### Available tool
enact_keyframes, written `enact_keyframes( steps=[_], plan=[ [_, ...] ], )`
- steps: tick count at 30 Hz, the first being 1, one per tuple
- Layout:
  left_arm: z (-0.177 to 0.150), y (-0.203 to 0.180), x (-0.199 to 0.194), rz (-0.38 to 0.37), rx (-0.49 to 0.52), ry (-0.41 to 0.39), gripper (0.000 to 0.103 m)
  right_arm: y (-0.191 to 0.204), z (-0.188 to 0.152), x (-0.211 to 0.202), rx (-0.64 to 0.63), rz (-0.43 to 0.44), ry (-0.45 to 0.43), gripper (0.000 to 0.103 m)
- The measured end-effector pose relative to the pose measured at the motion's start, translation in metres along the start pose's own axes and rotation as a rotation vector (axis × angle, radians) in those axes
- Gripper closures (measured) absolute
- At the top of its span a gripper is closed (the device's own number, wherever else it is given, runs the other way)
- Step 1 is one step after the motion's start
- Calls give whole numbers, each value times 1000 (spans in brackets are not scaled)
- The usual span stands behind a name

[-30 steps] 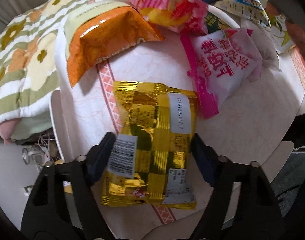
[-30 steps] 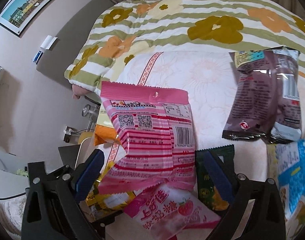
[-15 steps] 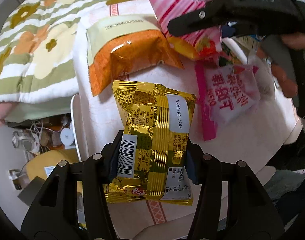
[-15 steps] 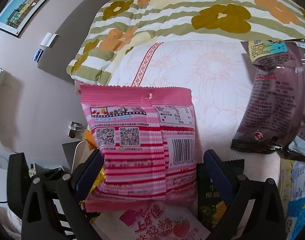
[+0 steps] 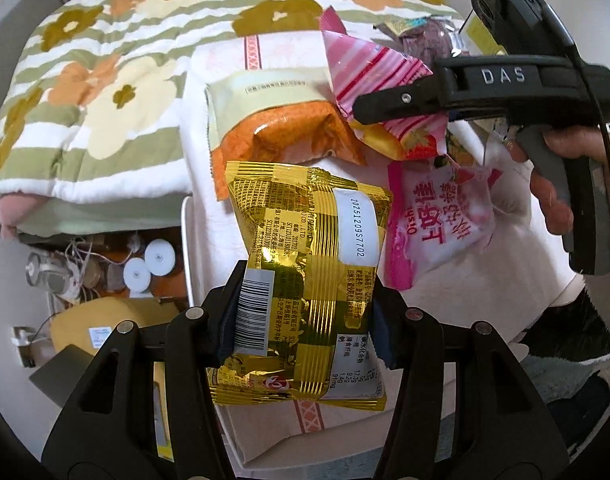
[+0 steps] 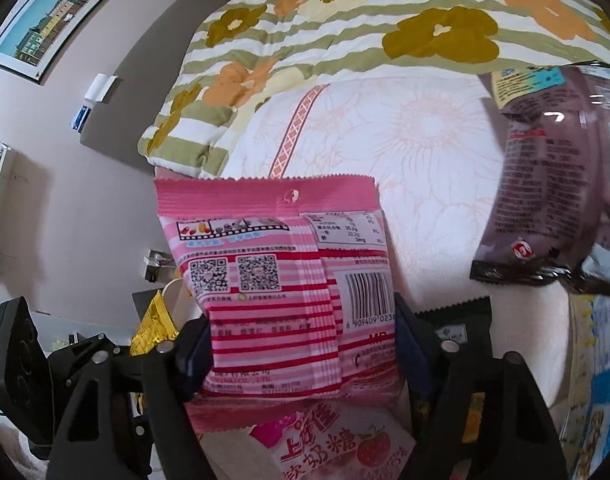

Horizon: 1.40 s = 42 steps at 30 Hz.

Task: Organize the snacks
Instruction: 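Lift both held snacks and carry them toward the yellow-green box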

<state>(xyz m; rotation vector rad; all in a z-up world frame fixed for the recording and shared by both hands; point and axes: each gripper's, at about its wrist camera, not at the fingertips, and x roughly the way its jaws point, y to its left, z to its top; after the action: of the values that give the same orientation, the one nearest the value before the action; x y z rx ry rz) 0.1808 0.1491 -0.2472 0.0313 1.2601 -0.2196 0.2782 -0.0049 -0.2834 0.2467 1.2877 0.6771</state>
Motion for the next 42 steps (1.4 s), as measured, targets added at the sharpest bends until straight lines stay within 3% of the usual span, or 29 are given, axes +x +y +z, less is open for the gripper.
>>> enact_keyframes(
  steps=[11, 19, 25, 29, 38, 42],
  plan=[
    [14, -5, -61, -14, 11, -140, 53, 34, -21, -78, 24, 24, -186, 33],
    [46, -42, -104, -59, 98, -239, 53, 38, -49, -169, 96, -52, -340, 33],
    [75, -101, -125, -102, 167, -300, 53, 7, -73, -241, 140, -110, -453, 33],
    [98, -160, -127, -143, 192, -331, 53, -26, -85, -285, 155, -146, -498, 33],
    [137, -297, -92, -216, 193, -320, 53, -107, -102, -360, 145, -231, -508, 33],
    [149, -338, -68, -230, 172, -282, 53, -144, -104, -376, 161, -226, -493, 33]
  ],
)
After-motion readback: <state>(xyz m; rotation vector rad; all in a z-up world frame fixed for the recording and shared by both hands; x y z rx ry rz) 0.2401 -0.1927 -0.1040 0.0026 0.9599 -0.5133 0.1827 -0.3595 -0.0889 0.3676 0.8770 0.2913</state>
